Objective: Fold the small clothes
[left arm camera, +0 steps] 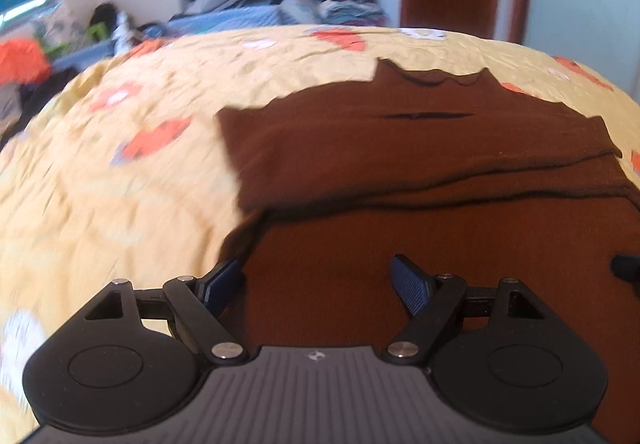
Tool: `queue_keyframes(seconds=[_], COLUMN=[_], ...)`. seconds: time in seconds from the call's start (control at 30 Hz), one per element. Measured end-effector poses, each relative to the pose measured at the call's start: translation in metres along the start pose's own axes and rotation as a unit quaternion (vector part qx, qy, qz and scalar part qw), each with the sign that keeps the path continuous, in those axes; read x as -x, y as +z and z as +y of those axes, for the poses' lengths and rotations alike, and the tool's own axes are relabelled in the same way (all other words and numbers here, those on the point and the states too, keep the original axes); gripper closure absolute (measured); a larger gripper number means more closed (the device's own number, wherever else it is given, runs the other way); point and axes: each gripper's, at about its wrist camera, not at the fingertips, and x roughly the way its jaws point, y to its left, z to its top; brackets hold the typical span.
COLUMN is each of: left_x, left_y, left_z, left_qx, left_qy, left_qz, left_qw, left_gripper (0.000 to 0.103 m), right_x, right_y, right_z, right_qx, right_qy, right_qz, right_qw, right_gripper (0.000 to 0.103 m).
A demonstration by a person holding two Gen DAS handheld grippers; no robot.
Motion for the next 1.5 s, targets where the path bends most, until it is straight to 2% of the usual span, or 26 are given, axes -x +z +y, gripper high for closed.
queue_keyframes(seconds=[0.13, 0.2, 0.27, 0.33, 0.37, 0.4, 0.43, 0.5, 0.57, 0.7, 0.8, 1.13, 1.5], left_x=[0.022, 0.032, 0.040, 0.044, 0.046, 0.049, 0.052, 0.057, 0.063, 0.077, 0.082, 0.092, 0.120], left_y=[-0.011, -0.019, -0.031, -0.048, -0.058, -0.066, -0.069, -0.070, -0.074, -0.087, -0.094, -0.105, -0.135], left_z=[-0.001, -0.008, -0.016, -0.027, -0.032, -0.032, -0.029, -0.026, -0.024, -0.026, -0.027, -0.022, -0.012], left_qx=[0.034, 0.044, 0.045, 0.017, -0.002, -0.004, 0.003, 0.005, 0.006, -0.007, -0.011, 0.001, -0.001], left_qy=[0.016, 0.006, -0.015, -0.014, -0.007, -0.007, -0.012, -0.010, -0.012, -0.015, -0.014, -0.015, -0.023], left_qz=[0.019, 0.020, 0.024, 0.010, -0.007, -0.026, -0.028, -0.017, -0.010, -0.017, -0.024, -0.022, -0.029], left_qw=[0.9991, 0.9988, 0.9986, 0.9997, 0.9999, 0.9996, 0.9995, 0.9998, 0.9999, 0.9997, 0.9996, 0.9997, 0.9993], left_gripper=[0.021, 0.020, 0.019, 0.003, 0.002, 0.002, 0.002, 0.002, 0.002, 0.002, 0.002, 0.000, 0.000], right_x=[0.019, 0.029, 0.036, 0.035, 0.032, 0.034, 0.040, 0.045, 0.054, 0.075, 0.084, 0.089, 0.113], right_y=[0.001, 0.000, -0.006, -0.016, -0.024, -0.036, -0.042, -0.041, -0.044, -0.056, -0.077, -0.086, -0.107], right_z=[-0.002, 0.007, 0.023, 0.044, 0.054, 0.065, 0.067, 0.058, 0.056, 0.060, 0.059, 0.063, 0.070], right_qx=[-0.050, -0.072, -0.070, -0.039, -0.010, 0.036, 0.044, 0.016, 0.014, 0.008, 0.008, -0.005, -0.008], right_qy=[-0.022, 0.007, 0.040, 0.047, 0.036, 0.013, 0.012, 0.020, 0.007, -0.003, -0.003, -0.018, -0.024], right_qz=[0.025, 0.015, 0.011, 0.020, 0.024, -0.003, -0.020, -0.005, 0.004, 0.024, -0.006, -0.012, -0.014], right_qw=[0.998, 0.997, 0.997, 0.998, 0.999, 0.999, 0.999, 1.000, 1.000, 1.000, 1.000, 1.000, 1.000], right_gripper=[0.000, 0.000, 0.000, 0.000, 0.000, 0.000, 0.000, 0.000, 0.000, 0.000, 0.000, 0.000, 0.000])
